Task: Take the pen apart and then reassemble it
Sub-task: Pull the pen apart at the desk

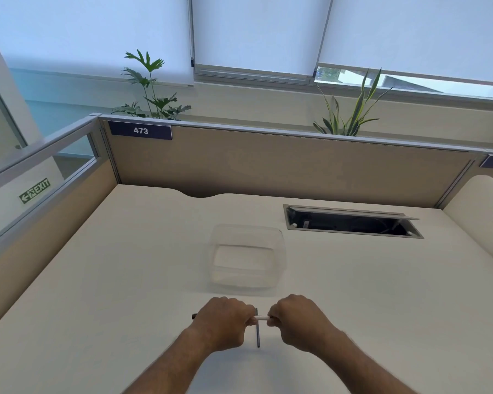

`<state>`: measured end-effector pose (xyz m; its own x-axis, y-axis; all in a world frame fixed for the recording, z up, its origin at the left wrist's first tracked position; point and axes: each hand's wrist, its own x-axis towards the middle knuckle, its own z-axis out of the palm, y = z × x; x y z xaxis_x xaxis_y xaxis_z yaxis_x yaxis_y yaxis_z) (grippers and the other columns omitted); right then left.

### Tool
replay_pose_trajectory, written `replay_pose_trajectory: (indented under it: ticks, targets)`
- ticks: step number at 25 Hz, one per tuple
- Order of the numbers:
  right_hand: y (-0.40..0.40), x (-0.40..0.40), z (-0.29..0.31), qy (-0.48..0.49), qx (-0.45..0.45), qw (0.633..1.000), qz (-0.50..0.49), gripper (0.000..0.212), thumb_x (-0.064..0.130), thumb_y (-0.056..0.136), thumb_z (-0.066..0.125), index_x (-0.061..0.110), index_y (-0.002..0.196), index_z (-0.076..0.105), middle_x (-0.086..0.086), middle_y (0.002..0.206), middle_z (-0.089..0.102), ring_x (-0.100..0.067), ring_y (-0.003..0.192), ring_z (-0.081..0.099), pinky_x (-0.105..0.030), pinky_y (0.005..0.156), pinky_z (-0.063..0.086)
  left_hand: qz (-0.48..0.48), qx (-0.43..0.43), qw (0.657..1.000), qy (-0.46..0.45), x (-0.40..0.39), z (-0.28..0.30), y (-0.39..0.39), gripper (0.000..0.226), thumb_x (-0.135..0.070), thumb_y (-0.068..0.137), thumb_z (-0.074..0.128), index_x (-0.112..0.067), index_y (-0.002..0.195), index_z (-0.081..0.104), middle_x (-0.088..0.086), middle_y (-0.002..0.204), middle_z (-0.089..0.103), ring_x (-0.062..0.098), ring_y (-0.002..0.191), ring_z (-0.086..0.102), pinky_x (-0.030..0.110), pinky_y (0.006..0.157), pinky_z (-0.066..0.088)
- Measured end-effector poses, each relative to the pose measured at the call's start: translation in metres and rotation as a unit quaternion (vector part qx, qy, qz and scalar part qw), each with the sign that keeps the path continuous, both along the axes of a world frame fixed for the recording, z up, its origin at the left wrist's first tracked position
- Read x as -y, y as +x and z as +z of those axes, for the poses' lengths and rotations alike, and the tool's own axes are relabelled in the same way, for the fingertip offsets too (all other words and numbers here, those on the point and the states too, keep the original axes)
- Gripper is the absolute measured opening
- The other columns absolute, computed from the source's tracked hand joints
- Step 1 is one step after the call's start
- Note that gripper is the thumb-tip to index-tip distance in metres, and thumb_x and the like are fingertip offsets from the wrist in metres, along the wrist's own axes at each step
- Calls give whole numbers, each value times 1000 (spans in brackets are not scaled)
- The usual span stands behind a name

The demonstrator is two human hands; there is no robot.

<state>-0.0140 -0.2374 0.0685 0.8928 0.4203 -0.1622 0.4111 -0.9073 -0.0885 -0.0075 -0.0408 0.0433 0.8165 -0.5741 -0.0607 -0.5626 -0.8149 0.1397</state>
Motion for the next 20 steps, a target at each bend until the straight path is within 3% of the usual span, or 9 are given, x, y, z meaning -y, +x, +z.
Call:
replay_pose_trajectory:
  ticks: [6, 13, 20]
  targets:
    - [-6, -3, -2, 4, 50, 999, -7, 18, 26, 92, 58, 19, 98, 73, -8, 90, 74, -30, 82, 63, -29, 62, 33, 7, -15, 1000, -17, -3, -4, 1, 20, -24, 94, 44, -25, 101, 62, 4, 94, 72, 28, 81, 63, 40, 73, 53]
    - [-10, -8, -2, 49, 90, 994, -47, 16, 30, 82, 68, 17, 89, 74, -4, 86, 75, -26, 82, 65, -28, 61, 35, 9, -22, 999, -34, -5, -4, 1, 23, -24, 94, 42, -27, 102, 63, 4, 95, 73, 28, 81, 63, 39, 74, 53]
    - [-6, -8, 2, 56, -31, 997, -42, 16, 31, 89, 64, 20, 98, 70, -4, 99, 72, -26, 91, 62, -31, 67, 41, -1, 12, 999, -33, -5, -2, -4, 23, -38, 97, 39, -26, 107, 56, 6, 92, 70, 32, 79, 62, 39, 68, 48]
